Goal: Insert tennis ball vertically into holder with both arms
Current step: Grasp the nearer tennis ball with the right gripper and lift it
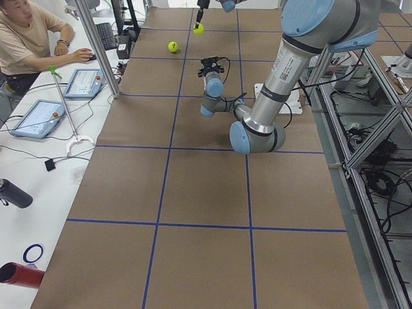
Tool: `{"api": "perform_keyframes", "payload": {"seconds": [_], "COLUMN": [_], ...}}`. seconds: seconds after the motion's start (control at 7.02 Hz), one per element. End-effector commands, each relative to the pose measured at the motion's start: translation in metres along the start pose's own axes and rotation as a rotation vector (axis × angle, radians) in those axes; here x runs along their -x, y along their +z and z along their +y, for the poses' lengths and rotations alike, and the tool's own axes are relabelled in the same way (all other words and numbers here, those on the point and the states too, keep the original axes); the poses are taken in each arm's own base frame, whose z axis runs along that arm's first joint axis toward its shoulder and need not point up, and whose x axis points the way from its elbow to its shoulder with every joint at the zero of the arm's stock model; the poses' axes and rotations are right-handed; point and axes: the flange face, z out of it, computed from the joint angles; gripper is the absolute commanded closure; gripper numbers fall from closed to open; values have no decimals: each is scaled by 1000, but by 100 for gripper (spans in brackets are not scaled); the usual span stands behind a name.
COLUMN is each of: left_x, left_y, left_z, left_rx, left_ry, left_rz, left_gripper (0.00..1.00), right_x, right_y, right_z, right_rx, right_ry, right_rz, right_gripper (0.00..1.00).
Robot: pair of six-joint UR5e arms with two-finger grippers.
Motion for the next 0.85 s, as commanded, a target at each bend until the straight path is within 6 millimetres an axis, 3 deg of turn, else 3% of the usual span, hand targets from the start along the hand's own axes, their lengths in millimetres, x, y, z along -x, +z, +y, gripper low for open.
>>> {"api": "perform_keyframes", "payload": {"seconds": [0.0,0.14,0.28,0.43,0.57,0.71], "left_x": [0,-1,-2,-2,-2,-3], "left_y": [0,1,1,1,2,3], "left_z": [1,2,3,3,2,2], "left_rx": [2,4,4,5,4,3], "left_ry": [-1,-2,-3,-3,-4,-5], "left_rz": [0,1,2,2,2,4], "left_gripper": [17,17,17,17,17,17], "right_x": [133,182,216,239,271,286], "right_y": [-5,3,24,49,61,72], "right_z": [15,28,50,78,97,114], "right_rx": [55,81,59,25,15,4], "right_ry": [156,205,228,223,231,230], "right_rz": [-74,-43,-45,-40,-9,20], "right_gripper": [100,100,100,100,100,100]}}
